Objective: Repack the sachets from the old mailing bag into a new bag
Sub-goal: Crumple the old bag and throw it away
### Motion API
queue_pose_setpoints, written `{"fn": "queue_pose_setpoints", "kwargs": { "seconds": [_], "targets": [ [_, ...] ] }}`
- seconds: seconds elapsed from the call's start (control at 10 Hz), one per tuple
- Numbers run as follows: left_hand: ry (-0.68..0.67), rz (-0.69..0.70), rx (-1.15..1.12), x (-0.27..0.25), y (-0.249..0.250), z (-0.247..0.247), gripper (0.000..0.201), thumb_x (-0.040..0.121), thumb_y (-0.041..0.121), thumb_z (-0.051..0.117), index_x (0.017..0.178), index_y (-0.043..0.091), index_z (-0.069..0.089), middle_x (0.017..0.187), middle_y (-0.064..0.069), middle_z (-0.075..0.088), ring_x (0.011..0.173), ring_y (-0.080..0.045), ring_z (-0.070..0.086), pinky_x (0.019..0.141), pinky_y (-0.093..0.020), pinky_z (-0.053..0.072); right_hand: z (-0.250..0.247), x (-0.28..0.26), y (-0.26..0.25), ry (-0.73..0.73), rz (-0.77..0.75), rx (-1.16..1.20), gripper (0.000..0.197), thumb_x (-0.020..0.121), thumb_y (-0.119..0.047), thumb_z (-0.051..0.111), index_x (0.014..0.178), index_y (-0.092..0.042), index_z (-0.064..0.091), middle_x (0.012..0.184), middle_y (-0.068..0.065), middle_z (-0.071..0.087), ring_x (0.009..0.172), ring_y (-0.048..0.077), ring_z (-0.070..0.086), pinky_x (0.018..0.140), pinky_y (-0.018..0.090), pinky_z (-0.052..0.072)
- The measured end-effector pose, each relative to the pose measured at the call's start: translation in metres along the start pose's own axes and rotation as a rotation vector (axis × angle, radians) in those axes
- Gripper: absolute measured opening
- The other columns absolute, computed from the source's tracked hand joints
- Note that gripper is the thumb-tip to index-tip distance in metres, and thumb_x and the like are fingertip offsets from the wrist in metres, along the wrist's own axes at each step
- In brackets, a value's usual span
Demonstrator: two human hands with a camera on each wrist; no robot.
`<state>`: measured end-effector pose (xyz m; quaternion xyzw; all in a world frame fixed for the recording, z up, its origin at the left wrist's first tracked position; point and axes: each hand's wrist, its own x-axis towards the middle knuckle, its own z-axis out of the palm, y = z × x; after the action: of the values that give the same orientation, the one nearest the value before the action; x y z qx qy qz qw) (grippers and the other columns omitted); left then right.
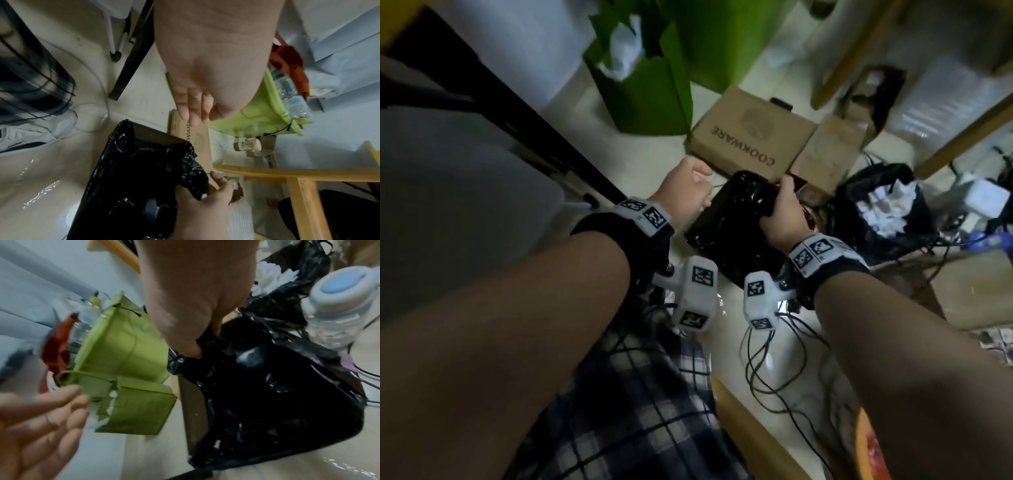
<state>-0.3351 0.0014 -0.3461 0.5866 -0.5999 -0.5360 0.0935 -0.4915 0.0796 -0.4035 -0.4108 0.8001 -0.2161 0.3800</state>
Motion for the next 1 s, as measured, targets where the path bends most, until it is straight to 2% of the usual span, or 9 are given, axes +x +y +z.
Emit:
{"fn": "queue_pose_setpoints", "kwargs": {
  "seconds": [0.1, 0.2, 0.3, 0.4, 0.5, 0.6, 0.7, 0.8, 1.0],
  "targets": [
    [-0.036, -0.047, 0.033, 0.026, -0.009, 0.012, 0.016, 0.091, 0.009, 0.043, 0.103, 0.018, 0.047, 0.084, -0.004, 0.056, 0.08, -0.023, 0.061, 0.085, -0.043, 0.054, 0.03, 0.017, 0.024, 0.001, 0.003, -0.146, 0.048, 0.078, 0.005, 0.055, 0.122, -0.008, 0.041, 0.128, 0.015, 0.038, 0.106, 0.033, 0.052, 0.094, 0.034, 0.041],
    [-0.071, -0.096, 0.059, 0.045, -0.016, 0.018, 0.017, 0.09, 0.01, 0.043, 0.104, 0.018, 0.047, 0.089, -0.005, 0.057, 0.089, -0.028, 0.065, 0.087, -0.044, 0.054, 0.053, 0.031, 0.043, -0.005, -0.037, -0.528, 0.037, 0.086, -0.009, 0.054, 0.122, -0.009, 0.048, 0.126, 0.015, 0.045, 0.112, 0.036, 0.047, 0.092, 0.043, 0.041],
    [-0.1, -0.127, 0.087, 0.061, -0.022, 0.019, 0.02, 0.089, 0.011, 0.043, 0.107, 0.018, 0.047, 0.09, -0.004, 0.058, 0.094, -0.03, 0.065, 0.088, -0.045, 0.053, 0.071, 0.046, 0.051, -0.063, -0.092, -0.703, 0.03, 0.092, -0.013, 0.042, 0.119, -0.008, 0.056, 0.125, 0.014, 0.049, 0.116, 0.035, 0.044, 0.089, 0.044, 0.04],
    [-0.089, -0.142, 0.092, 0.074, -0.027, 0.02, 0.018, 0.088, 0.011, 0.045, 0.105, 0.018, 0.047, 0.085, -0.004, 0.058, 0.085, -0.028, 0.064, 0.085, -0.04, 0.053, 0.09, 0.059, 0.053, -0.154, -0.012, -0.575, 0.032, 0.098, -0.011, 0.032, 0.121, -0.001, 0.05, 0.13, 0.017, 0.04, 0.115, 0.039, 0.045, 0.086, 0.045, 0.043],
    [-0.093, -0.136, 0.079, 0.084, -0.033, 0.022, 0.017, 0.089, 0.007, 0.046, 0.103, 0.015, 0.047, 0.091, -0.008, 0.056, 0.071, -0.019, 0.058, 0.075, -0.034, 0.052, 0.104, 0.063, 0.059, -0.218, 0.145, -0.45, 0.039, 0.095, -0.024, 0.038, 0.127, -0.002, 0.046, 0.131, 0.017, 0.039, 0.113, 0.039, 0.049, 0.081, 0.042, 0.041],
    [-0.1, -0.143, 0.09, 0.088, -0.037, 0.025, 0.017, 0.087, 0.007, 0.047, 0.103, 0.016, 0.048, 0.08, -0.004, 0.056, 0.078, -0.025, 0.061, 0.078, -0.039, 0.053, 0.11, 0.067, 0.065, -0.322, 0.206, -0.512, 0.049, 0.09, -0.037, 0.05, 0.125, -0.001, 0.052, 0.133, 0.016, 0.04, 0.115, 0.035, 0.05, 0.089, 0.04, 0.046],
    [-0.111, -0.15, 0.112, 0.087, -0.042, 0.026, 0.018, 0.088, 0.008, 0.045, 0.103, 0.016, 0.048, 0.082, -0.001, 0.055, 0.08, -0.023, 0.062, 0.08, -0.04, 0.054, 0.117, 0.076, 0.073, -0.425, 0.309, -0.481, 0.06, 0.093, -0.041, 0.044, 0.138, -0.002, 0.038, 0.139, 0.019, 0.043, 0.126, 0.036, 0.045, 0.102, 0.04, 0.039],
    [-0.123, -0.159, 0.112, 0.082, -0.043, 0.024, 0.017, 0.089, 0.007, 0.044, 0.102, 0.017, 0.048, 0.081, -0.001, 0.055, 0.074, -0.021, 0.06, 0.074, -0.037, 0.053, 0.115, 0.086, 0.072, -0.604, 0.344, -0.421, 0.051, 0.099, -0.031, 0.037, 0.14, -0.001, 0.038, 0.146, 0.019, 0.039, 0.135, 0.035, 0.035, 0.111, 0.039, 0.03],
    [-0.086, -0.157, 0.057, 0.072, -0.029, 0.007, 0.017, 0.091, 0.005, 0.044, 0.104, 0.015, 0.048, 0.08, -0.002, 0.053, 0.069, -0.015, 0.057, 0.058, -0.02, 0.048, 0.079, 0.087, 0.058, -0.586, 0.242, -0.413, 0.047, 0.102, -0.031, 0.033, 0.134, 0.001, 0.047, 0.138, 0.021, 0.048, 0.129, 0.033, 0.043, 0.102, 0.028, 0.031]
  ]
}}
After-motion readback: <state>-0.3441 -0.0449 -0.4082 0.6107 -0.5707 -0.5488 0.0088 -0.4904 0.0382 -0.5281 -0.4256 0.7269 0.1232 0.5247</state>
